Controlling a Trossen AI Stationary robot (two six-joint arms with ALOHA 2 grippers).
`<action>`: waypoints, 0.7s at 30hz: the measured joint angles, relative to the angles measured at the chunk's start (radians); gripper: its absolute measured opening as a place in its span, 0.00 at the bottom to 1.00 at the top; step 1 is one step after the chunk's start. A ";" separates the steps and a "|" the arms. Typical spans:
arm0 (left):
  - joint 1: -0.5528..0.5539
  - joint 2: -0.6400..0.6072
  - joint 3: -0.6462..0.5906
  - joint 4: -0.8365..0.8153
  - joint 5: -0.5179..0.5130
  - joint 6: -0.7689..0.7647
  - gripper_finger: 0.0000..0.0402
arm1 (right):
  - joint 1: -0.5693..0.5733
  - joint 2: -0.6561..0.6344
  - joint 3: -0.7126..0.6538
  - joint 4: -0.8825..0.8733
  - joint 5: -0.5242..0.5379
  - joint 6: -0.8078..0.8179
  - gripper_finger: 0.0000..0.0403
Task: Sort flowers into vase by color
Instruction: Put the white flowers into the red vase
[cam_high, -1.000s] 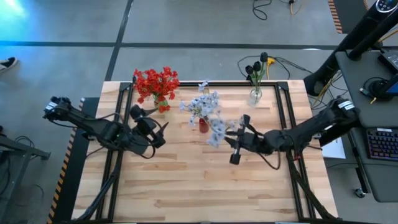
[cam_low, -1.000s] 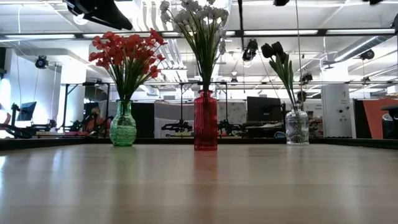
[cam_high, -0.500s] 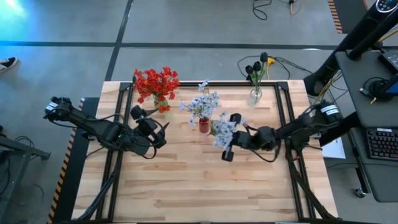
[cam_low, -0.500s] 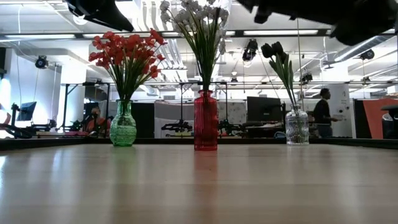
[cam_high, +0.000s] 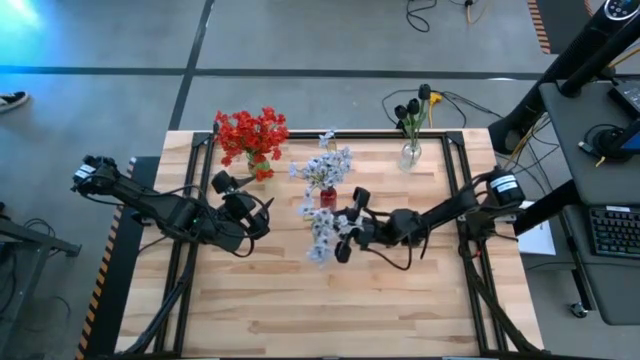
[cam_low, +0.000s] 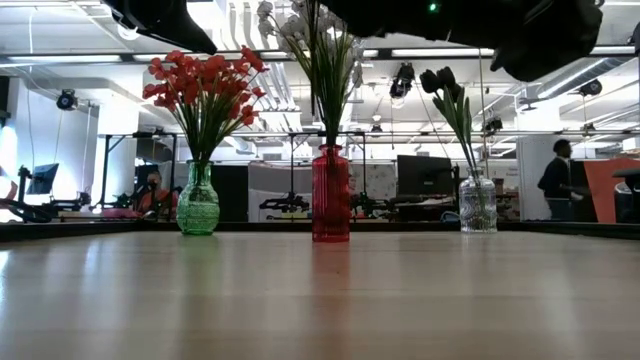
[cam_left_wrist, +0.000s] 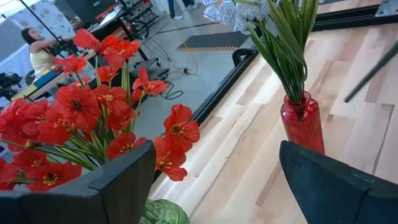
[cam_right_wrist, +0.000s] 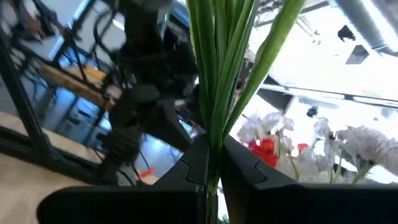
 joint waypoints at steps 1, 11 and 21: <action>0.000 0.000 0.000 0.000 0.000 0.000 0.80 | 0.000 0.006 0.004 -0.002 0.013 -0.020 0.04; 0.000 0.000 0.000 -0.001 -0.002 0.000 0.80 | -0.046 0.013 0.009 -0.014 0.030 -0.055 0.04; 0.001 0.000 0.000 -0.002 -0.002 0.000 0.80 | -0.059 0.012 0.009 -0.022 0.099 -0.079 0.04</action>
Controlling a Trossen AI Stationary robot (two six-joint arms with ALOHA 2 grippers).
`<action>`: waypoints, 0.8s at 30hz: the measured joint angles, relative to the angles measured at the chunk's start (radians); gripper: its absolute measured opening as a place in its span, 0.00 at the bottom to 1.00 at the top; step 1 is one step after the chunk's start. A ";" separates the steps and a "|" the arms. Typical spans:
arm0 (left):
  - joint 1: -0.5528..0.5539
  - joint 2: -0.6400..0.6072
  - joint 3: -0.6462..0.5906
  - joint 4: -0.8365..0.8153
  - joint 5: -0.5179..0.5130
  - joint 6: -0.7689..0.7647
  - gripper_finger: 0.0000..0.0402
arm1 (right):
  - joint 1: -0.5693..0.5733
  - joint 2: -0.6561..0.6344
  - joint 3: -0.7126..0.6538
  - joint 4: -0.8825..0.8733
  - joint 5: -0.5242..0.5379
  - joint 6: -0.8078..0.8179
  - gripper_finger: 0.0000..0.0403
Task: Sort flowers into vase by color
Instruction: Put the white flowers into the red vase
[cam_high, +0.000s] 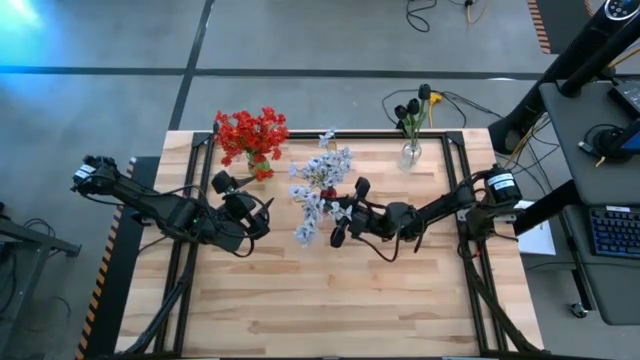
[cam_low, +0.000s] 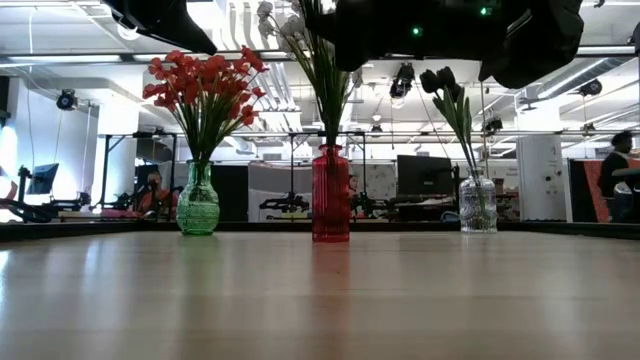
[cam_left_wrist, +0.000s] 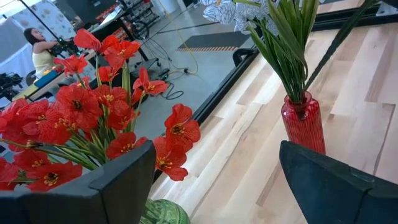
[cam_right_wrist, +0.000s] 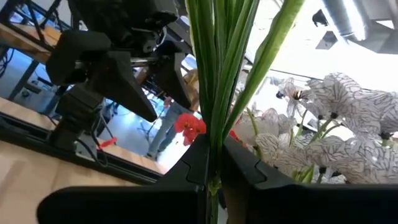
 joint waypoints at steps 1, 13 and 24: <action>0.001 0.000 0.000 0.000 0.000 0.000 0.80 | 0.000 0.000 0.000 -0.001 0.001 0.001 0.04; 0.001 0.000 0.000 0.000 0.001 0.000 0.80 | -0.011 -0.001 0.000 -0.022 0.025 0.008 0.04; 0.001 0.000 -0.002 0.000 0.001 0.000 0.80 | -0.027 -0.001 -0.002 -0.042 0.018 0.061 0.04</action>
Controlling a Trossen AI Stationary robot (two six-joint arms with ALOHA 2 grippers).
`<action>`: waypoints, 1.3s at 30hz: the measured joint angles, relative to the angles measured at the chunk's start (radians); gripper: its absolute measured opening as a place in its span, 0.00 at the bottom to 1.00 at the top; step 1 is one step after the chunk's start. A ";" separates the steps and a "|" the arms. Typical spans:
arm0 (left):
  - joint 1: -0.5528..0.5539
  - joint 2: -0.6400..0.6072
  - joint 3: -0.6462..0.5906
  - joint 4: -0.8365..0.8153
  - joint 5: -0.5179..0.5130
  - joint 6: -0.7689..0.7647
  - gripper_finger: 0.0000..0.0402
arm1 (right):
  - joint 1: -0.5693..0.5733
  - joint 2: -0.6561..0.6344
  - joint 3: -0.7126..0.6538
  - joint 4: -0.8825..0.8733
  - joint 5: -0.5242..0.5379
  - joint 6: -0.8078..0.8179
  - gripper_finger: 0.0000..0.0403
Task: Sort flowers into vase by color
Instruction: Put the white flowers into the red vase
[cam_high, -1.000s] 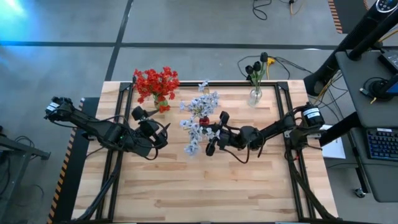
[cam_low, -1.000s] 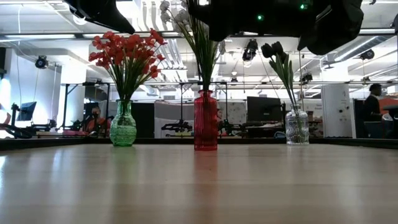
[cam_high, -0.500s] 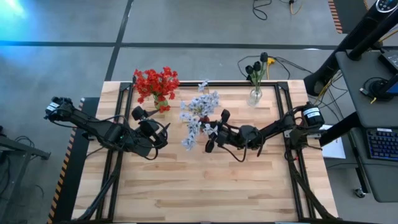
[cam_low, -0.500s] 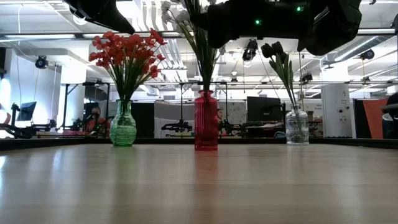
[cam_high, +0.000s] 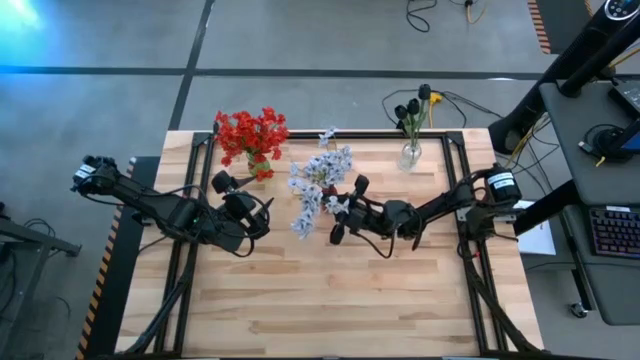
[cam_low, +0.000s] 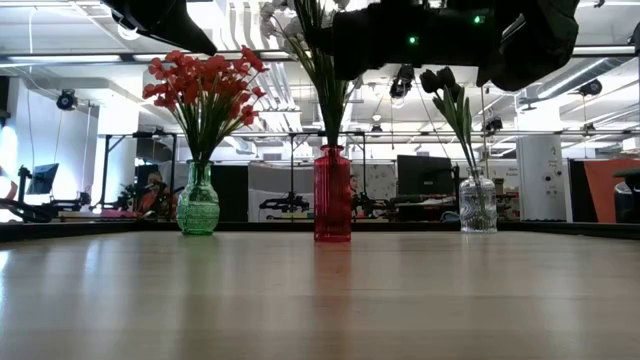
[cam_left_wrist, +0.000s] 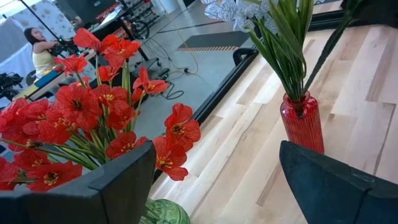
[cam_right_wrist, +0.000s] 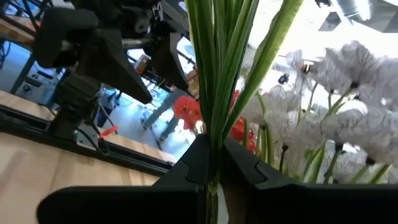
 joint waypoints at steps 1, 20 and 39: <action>0.000 0.000 0.000 0.000 0.000 0.000 0.80 | -0.003 0.001 0.000 -0.004 -0.001 0.005 0.04; 0.000 0.000 0.000 0.000 0.004 0.000 0.80 | -0.037 0.009 -0.001 -0.066 -0.054 0.001 0.04; 0.000 0.000 0.000 0.001 0.008 -0.003 0.80 | -0.065 0.009 -0.001 -0.113 -0.045 0.148 0.04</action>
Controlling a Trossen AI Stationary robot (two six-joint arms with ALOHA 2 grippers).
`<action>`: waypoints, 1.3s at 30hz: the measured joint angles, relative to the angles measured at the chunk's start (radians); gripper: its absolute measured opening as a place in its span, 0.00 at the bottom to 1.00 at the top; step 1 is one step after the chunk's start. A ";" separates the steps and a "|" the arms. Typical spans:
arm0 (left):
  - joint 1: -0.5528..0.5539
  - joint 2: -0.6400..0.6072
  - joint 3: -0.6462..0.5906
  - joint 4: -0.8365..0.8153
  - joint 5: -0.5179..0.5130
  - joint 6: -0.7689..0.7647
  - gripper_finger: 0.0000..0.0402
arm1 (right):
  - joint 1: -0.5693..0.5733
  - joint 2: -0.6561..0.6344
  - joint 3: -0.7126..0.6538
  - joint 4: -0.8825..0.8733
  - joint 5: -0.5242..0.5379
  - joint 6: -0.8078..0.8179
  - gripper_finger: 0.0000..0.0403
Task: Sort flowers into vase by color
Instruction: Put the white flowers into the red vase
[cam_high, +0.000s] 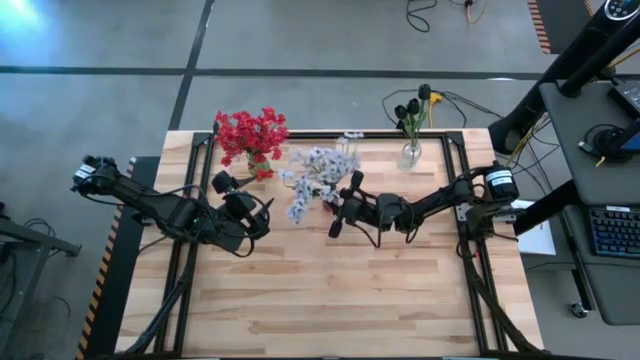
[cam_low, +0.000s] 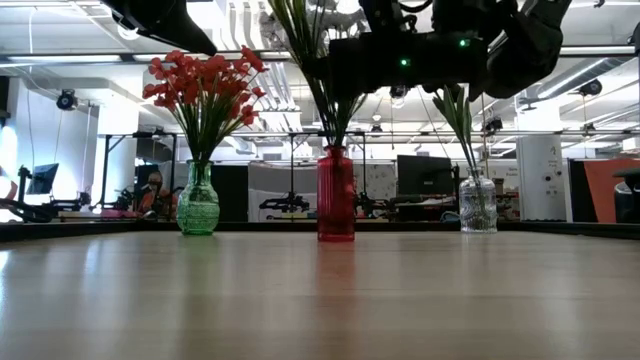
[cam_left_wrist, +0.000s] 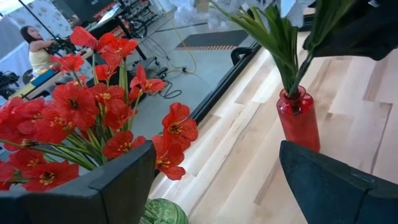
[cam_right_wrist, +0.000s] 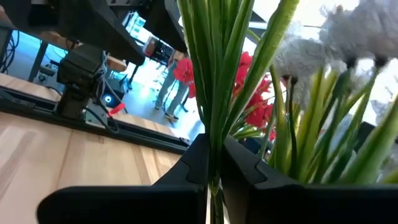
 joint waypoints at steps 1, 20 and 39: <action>0.000 0.000 0.000 0.000 0.003 0.000 0.80 | -0.001 0.000 0.000 -0.002 0.001 0.008 0.04; 0.000 0.054 0.000 0.078 0.133 -0.018 0.80 | 0.001 0.000 0.000 -0.024 0.000 0.009 0.08; 0.010 0.131 0.000 0.380 0.114 0.256 0.75 | 0.039 0.000 0.000 -0.023 0.081 0.022 0.28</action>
